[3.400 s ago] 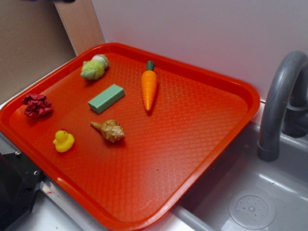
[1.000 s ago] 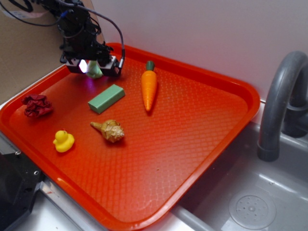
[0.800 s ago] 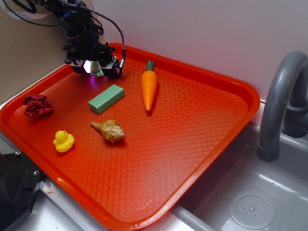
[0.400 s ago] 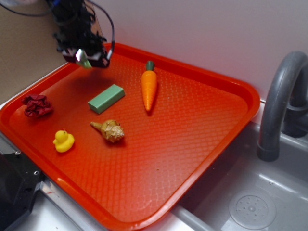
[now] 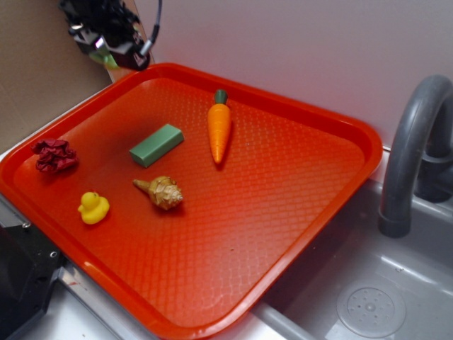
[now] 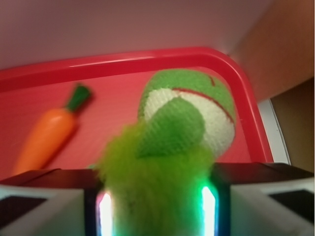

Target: Grab the green animal.

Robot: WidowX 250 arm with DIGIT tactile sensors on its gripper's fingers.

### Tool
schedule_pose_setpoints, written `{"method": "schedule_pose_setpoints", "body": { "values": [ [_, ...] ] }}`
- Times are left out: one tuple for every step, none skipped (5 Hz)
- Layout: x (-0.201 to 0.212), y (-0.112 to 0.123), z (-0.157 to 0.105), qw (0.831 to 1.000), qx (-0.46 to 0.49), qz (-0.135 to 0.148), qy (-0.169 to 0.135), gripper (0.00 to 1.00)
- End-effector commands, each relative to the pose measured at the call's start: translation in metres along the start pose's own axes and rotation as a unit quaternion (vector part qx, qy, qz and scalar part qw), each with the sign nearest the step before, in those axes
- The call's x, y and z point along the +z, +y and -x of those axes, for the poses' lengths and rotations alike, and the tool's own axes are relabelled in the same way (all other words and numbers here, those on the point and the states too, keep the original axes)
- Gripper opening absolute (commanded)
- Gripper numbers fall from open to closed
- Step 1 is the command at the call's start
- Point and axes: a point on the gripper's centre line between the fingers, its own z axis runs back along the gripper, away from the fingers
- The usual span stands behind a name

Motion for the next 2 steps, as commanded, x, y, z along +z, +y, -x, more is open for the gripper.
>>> {"method": "schedule_pose_setpoints", "body": {
  "values": [
    [0.085,0.0,0.001,0.998,-0.022,0.043,-0.044,0.0],
    [0.098,0.003,-0.002,0.997,-0.041,0.047,-0.042,0.0]
  ]
}}
